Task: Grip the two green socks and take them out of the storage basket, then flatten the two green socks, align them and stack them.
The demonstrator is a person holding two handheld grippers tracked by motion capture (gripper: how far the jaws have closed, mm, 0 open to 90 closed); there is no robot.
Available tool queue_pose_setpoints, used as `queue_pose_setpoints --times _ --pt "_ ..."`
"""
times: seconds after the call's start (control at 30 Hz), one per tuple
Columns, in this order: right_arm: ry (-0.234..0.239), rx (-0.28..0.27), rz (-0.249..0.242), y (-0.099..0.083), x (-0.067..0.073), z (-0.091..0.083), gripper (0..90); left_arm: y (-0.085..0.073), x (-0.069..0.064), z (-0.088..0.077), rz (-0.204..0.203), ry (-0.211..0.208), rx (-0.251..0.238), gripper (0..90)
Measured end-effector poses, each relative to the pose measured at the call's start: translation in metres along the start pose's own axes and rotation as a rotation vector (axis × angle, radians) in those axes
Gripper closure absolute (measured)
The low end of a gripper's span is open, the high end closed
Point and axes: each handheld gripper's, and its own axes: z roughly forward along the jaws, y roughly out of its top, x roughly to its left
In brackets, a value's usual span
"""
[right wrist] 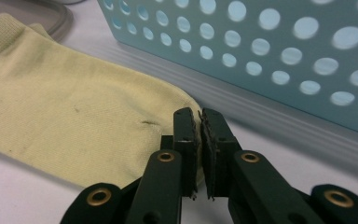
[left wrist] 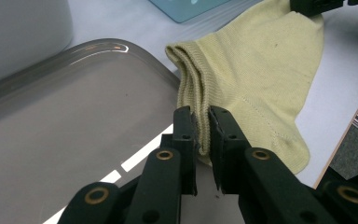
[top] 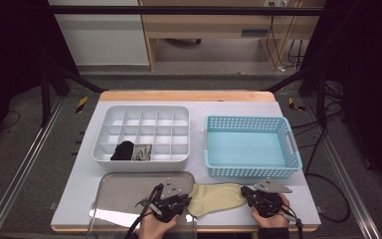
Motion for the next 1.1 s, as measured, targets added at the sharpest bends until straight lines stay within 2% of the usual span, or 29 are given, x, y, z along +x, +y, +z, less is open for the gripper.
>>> queue_pose_setpoints --times 0.1,0.13,0.17,0.2,0.37,0.47,0.6,0.63,0.8,0.87,1.1 --pt "0.002 0.000 -0.004 0.000 0.000 0.001 81.8 0.000 0.001 0.000 -0.003 -0.002 -0.005 79.0" --pt "0.013 -0.012 0.014 0.000 -0.001 -0.001 78.2 0.000 0.002 -0.001 -0.001 -0.001 -0.012 76.3" --pt "0.013 -0.012 0.014 0.000 -0.001 -0.001 78.2 0.000 0.002 -0.001 -0.001 -0.001 -0.012 75.0" --pt "0.023 -0.041 0.022 0.001 -0.003 -0.004 75.8 0.001 0.002 -0.003 -0.004 -0.002 -0.022 73.7" --pt "0.032 -0.084 0.030 0.003 -0.007 -0.013 72.6 0.005 0.002 -0.013 0.005 0.006 -0.062 66.7" --pt "0.023 -0.093 0.034 0.003 -0.010 -0.016 71.6 0.015 0.000 -0.020 0.027 0.003 -0.096 68.3" --pt "0.024 -0.095 0.045 0.000 -0.012 -0.018 71.2 0.027 -0.006 -0.020 0.047 -0.010 -0.112 73.0" --pt "0.021 -0.103 0.047 -0.001 -0.013 -0.019 71.2 0.035 -0.012 -0.017 0.057 -0.026 -0.122 76.5" --pt "0.022 -0.106 0.052 -0.001 -0.015 -0.022 70.5 0.045 -0.022 -0.004 0.069 -0.048 -0.116 81.6" --pt "0.023 -0.104 0.058 -0.002 -0.015 -0.022 68.4 0.047 -0.025 0.004 0.064 -0.055 -0.108 86.5" --pt "0.031 -0.107 0.063 -0.005 -0.016 -0.023 68.0 0.051 -0.034 0.028 0.055 -0.071 -0.078 88.8"
